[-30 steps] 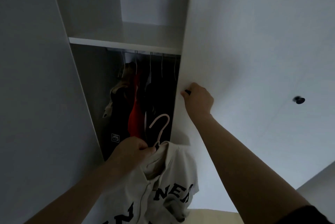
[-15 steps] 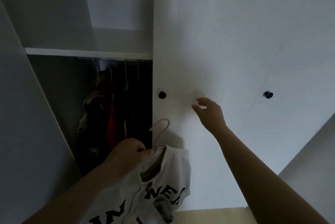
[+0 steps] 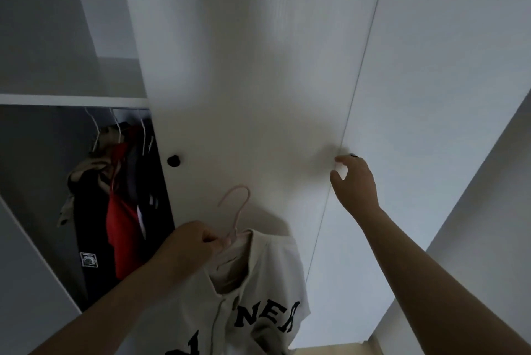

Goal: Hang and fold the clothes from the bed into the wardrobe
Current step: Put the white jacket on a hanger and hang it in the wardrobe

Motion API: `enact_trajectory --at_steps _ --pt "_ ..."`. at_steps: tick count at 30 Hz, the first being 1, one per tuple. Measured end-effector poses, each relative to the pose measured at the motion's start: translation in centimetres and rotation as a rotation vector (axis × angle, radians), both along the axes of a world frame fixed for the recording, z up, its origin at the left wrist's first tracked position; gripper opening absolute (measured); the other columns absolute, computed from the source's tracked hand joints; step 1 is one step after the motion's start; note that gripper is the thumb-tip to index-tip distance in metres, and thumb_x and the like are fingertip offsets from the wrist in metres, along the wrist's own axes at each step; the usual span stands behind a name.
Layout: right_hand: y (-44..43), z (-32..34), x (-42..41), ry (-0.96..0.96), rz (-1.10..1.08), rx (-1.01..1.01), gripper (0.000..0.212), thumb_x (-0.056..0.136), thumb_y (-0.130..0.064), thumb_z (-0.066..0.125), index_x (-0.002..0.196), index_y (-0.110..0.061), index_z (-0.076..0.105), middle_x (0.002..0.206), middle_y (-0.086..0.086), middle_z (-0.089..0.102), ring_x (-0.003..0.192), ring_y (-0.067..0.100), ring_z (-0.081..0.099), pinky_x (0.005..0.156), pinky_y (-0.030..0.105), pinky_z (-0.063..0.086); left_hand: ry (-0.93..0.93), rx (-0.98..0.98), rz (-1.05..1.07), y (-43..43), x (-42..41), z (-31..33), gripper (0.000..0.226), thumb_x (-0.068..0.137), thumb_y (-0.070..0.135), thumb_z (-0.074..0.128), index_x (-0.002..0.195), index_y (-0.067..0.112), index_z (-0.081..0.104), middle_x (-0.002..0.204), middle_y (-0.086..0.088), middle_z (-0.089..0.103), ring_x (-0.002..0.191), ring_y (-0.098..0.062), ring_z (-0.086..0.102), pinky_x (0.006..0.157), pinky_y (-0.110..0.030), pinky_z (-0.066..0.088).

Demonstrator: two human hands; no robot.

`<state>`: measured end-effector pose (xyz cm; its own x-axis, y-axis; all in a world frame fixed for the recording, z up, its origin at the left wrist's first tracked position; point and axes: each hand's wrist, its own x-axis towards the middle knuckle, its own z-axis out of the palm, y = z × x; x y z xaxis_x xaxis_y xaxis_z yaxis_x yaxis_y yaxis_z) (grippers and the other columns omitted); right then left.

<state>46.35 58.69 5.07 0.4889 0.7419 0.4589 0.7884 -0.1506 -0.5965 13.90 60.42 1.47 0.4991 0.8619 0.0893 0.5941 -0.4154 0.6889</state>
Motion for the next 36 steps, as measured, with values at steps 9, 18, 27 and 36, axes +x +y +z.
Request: enact_trajectory --at_steps 9,18,27,36 --pt "1.0 0.7 5.5 -0.059 0.098 -0.12 0.032 0.087 -0.011 0.059 0.119 -0.007 0.056 0.122 0.012 0.048 0.095 0.028 0.056 0.083 0.033 0.048 -0.003 0.028 0.035 -2.3 5.6 -0.5 0.058 0.088 0.044 0.06 0.048 0.019 0.027 0.048 0.0 0.02 0.046 -0.015 0.022 0.052 -0.029 0.019" --pt "0.0 0.0 6.0 -0.027 0.158 -0.106 0.039 0.086 -0.008 0.057 0.125 -0.011 0.052 0.124 0.009 0.048 0.09 0.024 0.058 0.075 0.029 0.044 0.054 0.047 0.027 -4.2 8.0 0.2 0.054 0.091 0.033 0.061 0.051 0.017 0.028 0.047 0.001 0.019 0.044 -0.011 0.018 0.054 -0.03 0.017" --pt "-3.6 -0.9 4.9 -0.008 0.092 -0.049 0.04 0.087 -0.009 0.057 0.127 -0.014 0.052 0.123 0.003 0.051 0.092 0.02 0.059 0.073 0.027 0.042 0.102 0.029 -0.012 -4.3 7.5 0.3 0.058 0.089 0.039 0.061 0.045 0.018 0.028 0.045 0.002 0.021 0.046 -0.012 0.022 0.054 -0.03 0.018" --pt "-9.1 -1.5 3.9 0.003 -0.097 0.065 0.025 0.084 -0.033 0.068 0.103 -0.022 0.056 0.098 -0.006 0.056 0.078 0.011 0.053 0.058 0.017 0.035 0.126 0.047 -0.08 -4.9 6.7 -0.1 0.06 0.085 0.055 0.057 0.048 0.019 0.025 0.045 0.005 0.02 0.045 -0.01 0.02 0.052 -0.029 0.017"
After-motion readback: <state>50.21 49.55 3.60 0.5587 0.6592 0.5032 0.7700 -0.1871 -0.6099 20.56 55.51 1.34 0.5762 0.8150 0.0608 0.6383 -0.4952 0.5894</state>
